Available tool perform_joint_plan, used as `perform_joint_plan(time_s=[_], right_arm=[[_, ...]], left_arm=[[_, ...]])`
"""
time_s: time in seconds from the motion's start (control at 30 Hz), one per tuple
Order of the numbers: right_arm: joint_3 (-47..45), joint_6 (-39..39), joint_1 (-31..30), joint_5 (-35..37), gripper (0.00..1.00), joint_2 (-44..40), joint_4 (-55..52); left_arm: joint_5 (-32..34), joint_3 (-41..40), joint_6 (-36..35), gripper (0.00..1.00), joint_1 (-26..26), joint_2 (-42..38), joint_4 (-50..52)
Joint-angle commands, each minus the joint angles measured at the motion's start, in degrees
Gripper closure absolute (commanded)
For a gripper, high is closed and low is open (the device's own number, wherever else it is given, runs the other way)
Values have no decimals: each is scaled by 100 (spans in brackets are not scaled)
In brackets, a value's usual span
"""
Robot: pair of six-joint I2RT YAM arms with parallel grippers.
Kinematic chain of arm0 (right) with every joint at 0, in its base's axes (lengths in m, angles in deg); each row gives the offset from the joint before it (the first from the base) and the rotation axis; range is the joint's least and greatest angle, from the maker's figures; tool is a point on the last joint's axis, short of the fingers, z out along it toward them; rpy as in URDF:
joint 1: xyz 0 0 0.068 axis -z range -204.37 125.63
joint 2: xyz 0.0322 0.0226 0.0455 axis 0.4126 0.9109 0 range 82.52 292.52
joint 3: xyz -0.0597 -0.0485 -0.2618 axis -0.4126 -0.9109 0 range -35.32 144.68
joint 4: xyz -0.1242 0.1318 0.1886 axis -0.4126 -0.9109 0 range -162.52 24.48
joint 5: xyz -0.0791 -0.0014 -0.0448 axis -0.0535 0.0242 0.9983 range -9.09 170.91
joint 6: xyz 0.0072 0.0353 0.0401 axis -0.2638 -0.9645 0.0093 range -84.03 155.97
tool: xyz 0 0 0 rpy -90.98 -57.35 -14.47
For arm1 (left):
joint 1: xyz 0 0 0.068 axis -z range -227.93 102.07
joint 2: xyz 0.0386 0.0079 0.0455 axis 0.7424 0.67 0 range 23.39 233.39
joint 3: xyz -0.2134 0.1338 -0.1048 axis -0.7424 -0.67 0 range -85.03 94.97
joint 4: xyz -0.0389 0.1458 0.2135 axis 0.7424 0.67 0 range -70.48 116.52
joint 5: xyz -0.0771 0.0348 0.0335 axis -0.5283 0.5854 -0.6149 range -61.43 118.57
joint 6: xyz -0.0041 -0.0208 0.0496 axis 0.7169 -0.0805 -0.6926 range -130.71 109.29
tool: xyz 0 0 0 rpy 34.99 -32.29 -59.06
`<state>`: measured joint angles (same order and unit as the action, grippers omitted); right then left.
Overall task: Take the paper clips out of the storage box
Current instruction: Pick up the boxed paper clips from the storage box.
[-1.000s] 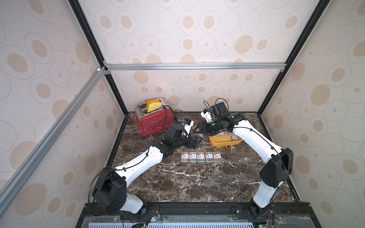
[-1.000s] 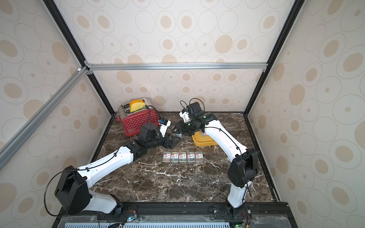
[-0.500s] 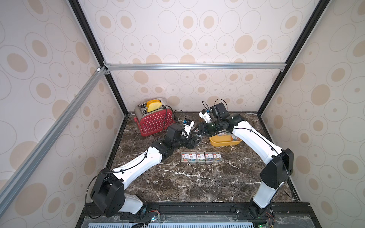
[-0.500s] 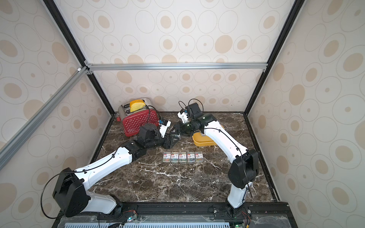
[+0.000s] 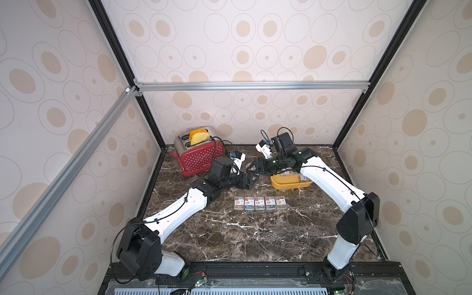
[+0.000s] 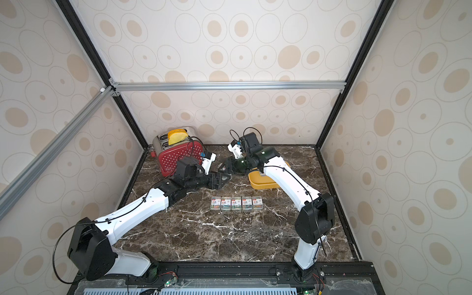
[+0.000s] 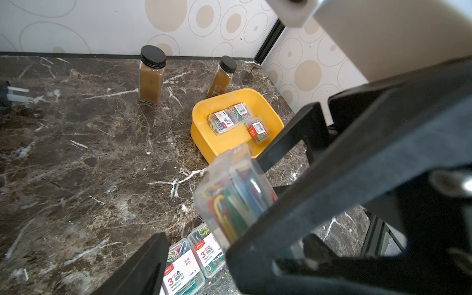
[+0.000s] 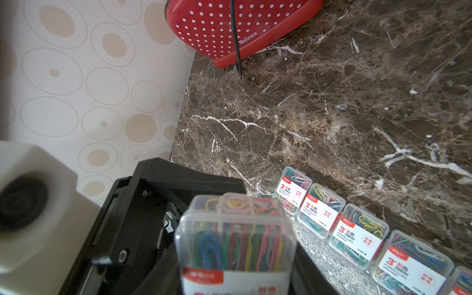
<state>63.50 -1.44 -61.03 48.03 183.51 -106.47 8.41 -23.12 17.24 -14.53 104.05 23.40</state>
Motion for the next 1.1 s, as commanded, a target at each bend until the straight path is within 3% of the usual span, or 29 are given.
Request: perform_joint_plan(time_s=[0.0,0.13,0.4,0.67,1.07], right_arm=[[49,102,-78,-219,68,-106,-339],[42,118,-84,-242,69,-106,-326],[73,283,-84,-296,64,-80,-370],[17,460,-56,-581,49,-97,-159],[-238,329,143,-1136,27,-190,564]], left_arm=[[291,137,403,27,-210,-69,-212],[231,142,622,48,-288,-2,-245],[51,116,678,69,-356,-63,-308],[-80,-38,671,81,-449,-247,-244],[-458,-122,697,89,-531,-411,-188]])
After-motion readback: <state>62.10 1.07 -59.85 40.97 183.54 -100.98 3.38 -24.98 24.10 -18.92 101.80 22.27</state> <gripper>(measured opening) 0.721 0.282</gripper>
